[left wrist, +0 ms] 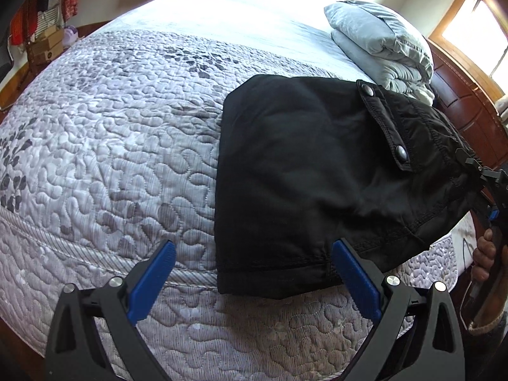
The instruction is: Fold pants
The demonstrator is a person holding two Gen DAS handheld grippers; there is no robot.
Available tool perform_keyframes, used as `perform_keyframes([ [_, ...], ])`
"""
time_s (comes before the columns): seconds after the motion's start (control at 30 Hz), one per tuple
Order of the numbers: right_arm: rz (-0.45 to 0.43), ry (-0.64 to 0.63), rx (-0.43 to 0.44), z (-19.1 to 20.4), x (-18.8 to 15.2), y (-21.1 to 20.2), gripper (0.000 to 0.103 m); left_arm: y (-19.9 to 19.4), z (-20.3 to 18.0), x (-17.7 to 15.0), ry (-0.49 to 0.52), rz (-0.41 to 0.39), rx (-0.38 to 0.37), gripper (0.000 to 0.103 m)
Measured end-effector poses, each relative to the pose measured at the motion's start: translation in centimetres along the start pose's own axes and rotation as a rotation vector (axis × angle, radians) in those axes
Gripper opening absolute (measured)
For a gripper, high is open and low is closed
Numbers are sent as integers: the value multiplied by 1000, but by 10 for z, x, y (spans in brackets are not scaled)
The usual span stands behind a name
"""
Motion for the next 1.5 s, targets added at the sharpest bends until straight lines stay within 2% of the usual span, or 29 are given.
perform_keyframes([
  [0.27, 31, 71, -16, -33, -19, 12, 27, 7, -11, -1, 37, 12, 37, 99],
  [0.7, 80, 143, -56, -68, -41, 35, 29, 3, 3, -2, 14, 19, 52, 99],
  [0.8, 97, 156, -61, -74, -46, 41, 38, 1, 9, -3, 3, 36, 39, 99],
  [0.87, 109, 168, -55, -77, -50, 43, 49, -1, 15, -4, -8, 53, 15, 99],
  [0.97, 119, 177, -44, -77, -55, 39, 63, -6, 29, -10, -48, 65, -40, 99],
  [1.03, 110, 181, -39, -75, -60, 32, 76, -9, 37, -15, -83, 65, -107, 99],
  [1.07, 106, 186, -30, -75, -62, 28, 79, -10, 39, -18, -94, 65, -133, 99],
  [1.17, 103, 199, 2, -73, -73, 18, 79, -6, 44, -22, -111, 80, -160, 99],
  [1.23, 106, 205, 11, -73, -80, 14, 79, 4, 45, -24, -117, 121, -179, 99],
  [1.3, 107, 207, 7, -73, -84, 12, 79, 14, 46, -27, -142, 160, -266, 99],
  [1.43, 108, 218, -1, -77, -89, 11, 79, 30, 45, -32, -273, 230, -543, 99],
  [1.5, 108, 221, 2, -77, -90, 13, 79, 37, 47, -34, -339, 254, -629, 99],
])
Point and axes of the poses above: each gripper's, at about its wrist camera, not at the fingertips, and y roughly the way its jaws point, z to its left, x to its top, the point moved 3 cm from there along y, roughly the way its jaws point, and after that the axes turned 14 degrees about z, right-handed, at the moved point
